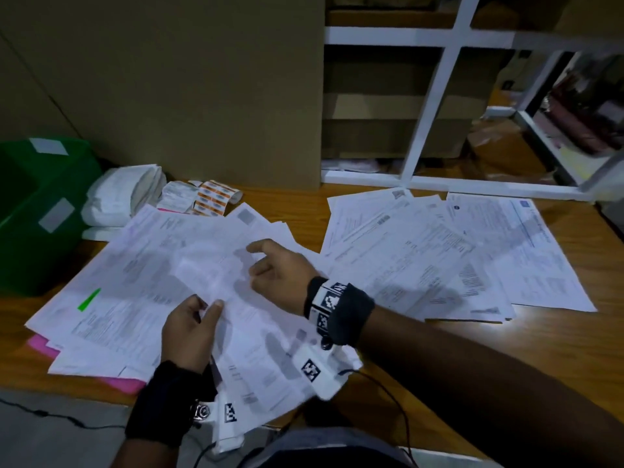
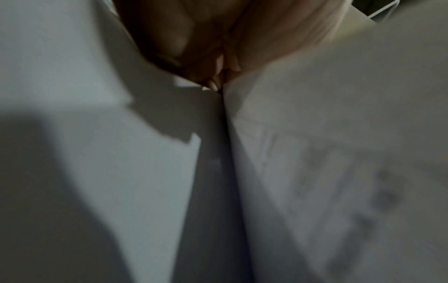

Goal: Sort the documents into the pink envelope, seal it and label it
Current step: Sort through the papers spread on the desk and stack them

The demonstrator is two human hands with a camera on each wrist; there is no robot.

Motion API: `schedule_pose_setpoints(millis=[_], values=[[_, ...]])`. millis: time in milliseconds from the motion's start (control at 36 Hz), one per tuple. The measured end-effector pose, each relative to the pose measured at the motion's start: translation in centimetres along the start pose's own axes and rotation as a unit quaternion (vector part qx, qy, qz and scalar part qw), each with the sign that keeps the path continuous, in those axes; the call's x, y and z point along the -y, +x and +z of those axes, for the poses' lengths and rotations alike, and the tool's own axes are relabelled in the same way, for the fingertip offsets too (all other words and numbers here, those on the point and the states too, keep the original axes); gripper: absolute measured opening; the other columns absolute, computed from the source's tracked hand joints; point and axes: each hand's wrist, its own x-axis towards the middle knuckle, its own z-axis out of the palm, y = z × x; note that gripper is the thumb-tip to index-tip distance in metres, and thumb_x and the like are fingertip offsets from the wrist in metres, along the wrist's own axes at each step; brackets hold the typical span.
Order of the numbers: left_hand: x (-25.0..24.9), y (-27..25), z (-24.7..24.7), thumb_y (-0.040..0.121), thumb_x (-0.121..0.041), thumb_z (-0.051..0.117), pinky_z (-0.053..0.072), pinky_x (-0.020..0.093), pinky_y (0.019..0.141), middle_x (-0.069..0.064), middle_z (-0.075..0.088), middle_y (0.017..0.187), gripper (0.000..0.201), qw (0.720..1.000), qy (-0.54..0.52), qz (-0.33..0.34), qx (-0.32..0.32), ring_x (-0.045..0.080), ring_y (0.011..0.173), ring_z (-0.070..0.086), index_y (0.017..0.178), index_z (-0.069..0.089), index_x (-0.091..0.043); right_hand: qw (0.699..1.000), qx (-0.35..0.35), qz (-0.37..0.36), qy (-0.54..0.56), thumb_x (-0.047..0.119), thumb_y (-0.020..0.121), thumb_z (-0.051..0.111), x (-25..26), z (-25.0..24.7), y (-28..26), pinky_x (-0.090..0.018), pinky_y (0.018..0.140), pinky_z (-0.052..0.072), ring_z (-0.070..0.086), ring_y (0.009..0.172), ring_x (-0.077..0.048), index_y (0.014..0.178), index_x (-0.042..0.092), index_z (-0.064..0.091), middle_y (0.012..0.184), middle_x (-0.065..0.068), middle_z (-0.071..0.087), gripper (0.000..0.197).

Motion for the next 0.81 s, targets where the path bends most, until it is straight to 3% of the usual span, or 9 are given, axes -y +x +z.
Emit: schedule_pose_setpoints(millis=[56, 111, 167, 306, 472, 555, 611, 667, 805], values=[[0.1, 0.2, 0.1, 0.081, -0.050, 0.066, 0.046, 0.042, 0.069, 0.019, 0.059, 0.071, 0.043, 0.999, -0.026, -0.020, -0.002, 0.027, 0.068, 0.058, 0.072, 0.052, -0.010, 0.994, -0.026, -0.031, -0.099, 0.015, 0.089, 0.063, -0.9, -2.1, -0.9, -0.030, 0.091, 0.052, 0.063, 0.105, -0.019, 0.129, 0.016, 0.058, 0.118, -0.005, 0.066, 0.040], [-0.1, 0.1, 0.3, 0.093, -0.029, 0.066, 0.039, 0.038, 0.069, 0.000, 0.054, 0.060, 0.034, 0.999, -0.047, -0.026, -0.003, 0.024, 0.068, 0.051, 0.063, 0.052, -0.022, 0.984, -0.054, -0.031, -0.168, 0.016, 0.089, 0.063, -2.6, -4.4, -1.7, -0.024, 0.090, 0.047, 0.061, 0.105, -0.018, 0.120, 0.014, 0.065, 0.119, -0.004, 0.066, 0.031], [-0.7, -0.1, 0.4, 0.099, -0.015, 0.060, 0.029, 0.035, 0.067, -0.011, 0.043, 0.053, 0.048, 0.998, -0.053, -0.030, 0.007, 0.021, 0.064, 0.039, 0.055, 0.048, -0.031, 0.972, -0.095, 0.002, -0.215, 0.018, 0.089, 0.062, -4.7, -7.2, -2.5, -0.022, 0.088, 0.044, 0.062, 0.105, -0.021, 0.113, 0.017, 0.069, 0.118, -0.004, 0.067, 0.025], [-0.3, 0.3, 0.4, 0.094, -0.024, 0.061, 0.031, 0.037, 0.070, -0.002, 0.041, 0.064, 0.038, 0.997, -0.070, -0.037, 0.016, 0.020, 0.069, 0.041, 0.063, 0.039, -0.020, 0.924, -0.192, 0.172, -0.282, 0.018, 0.085, 0.063, -10.2, -15.9, -4.7, -0.028, 0.088, 0.046, 0.061, 0.108, -0.032, 0.111, 0.012, 0.068, 0.117, -0.012, 0.067, 0.027], [-0.4, 0.4, 0.7, 0.101, -0.016, 0.057, 0.041, 0.039, 0.070, 0.010, 0.060, 0.081, 0.016, 0.998, 0.044, -0.015, 0.031, 0.027, 0.076, 0.055, 0.086, 0.054, -0.012, 0.845, -0.289, 0.382, -0.239, 0.035, 0.078, 0.069, -14.1, -21.5, -8.3, -0.050, 0.090, 0.053, 0.051, 0.113, -0.045, 0.132, 0.010, 0.041, 0.132, -0.020, 0.040, 0.066], [0.1, 0.7, 0.5, 0.091, -0.034, 0.062, 0.050, 0.043, 0.082, 0.010, 0.069, 0.101, 0.026, 0.995, 0.081, -0.021, 0.045, 0.028, 0.096, 0.066, 0.106, 0.058, -0.013, 0.853, -0.288, 0.393, -0.186, 0.034, 0.077, 0.069, -15.1, -21.8, -9.1, -0.039, 0.069, 0.051, 0.059, 0.099, -0.041, 0.139, 0.005, 0.029, 0.125, -0.022, 0.051, 0.079], [-0.5, 0.4, 0.8, 0.092, -0.030, 0.064, 0.050, 0.046, 0.092, 0.005, 0.070, 0.109, 0.029, 0.997, 0.058, -0.025, 0.050, 0.026, 0.104, 0.066, 0.114, 0.053, -0.016, 0.861, -0.287, 0.382, -0.175, 0.034, 0.078, 0.069, -15.6, -21.5, -9.2, -0.035, 0.061, 0.046, 0.061, 0.090, -0.037, 0.142, 0.002, 0.021, 0.111, -0.019, 0.059, 0.086], [-1.2, -0.1, 1.2, 0.099, -0.010, 0.060, 0.048, 0.051, 0.100, 0.010, 0.065, 0.117, 0.036, 0.998, 0.016, -0.045, 0.044, 0.028, 0.108, 0.063, 0.127, 0.039, -0.020, 0.865, -0.305, 0.363, -0.164, 0.032, 0.080, 0.070, -15.7, -21.3, -9.1, -0.035, 0.060, 0.046, 0.060, 0.083, -0.034, 0.139, 0.003, 0.021, 0.099, -0.016, 0.058, 0.082], [-1.9, -0.5, 1.6, 0.100, -0.005, 0.054, 0.043, 0.046, 0.100, 0.015, 0.057, 0.130, 0.062, 0.999, 0.022, -0.035, 0.032, 0.031, 0.112, 0.059, 0.148, 0.019, -0.024, 0.872, -0.330, 0.351, -0.092, 0.028, 0.083, 0.075, -15.1, -21.2, -8.8, -0.036, 0.065, 0.044, 0.055, 0.090, -0.035, 0.138, 0.004, 0.026, 0.103, -0.012, 0.049, 0.078]])
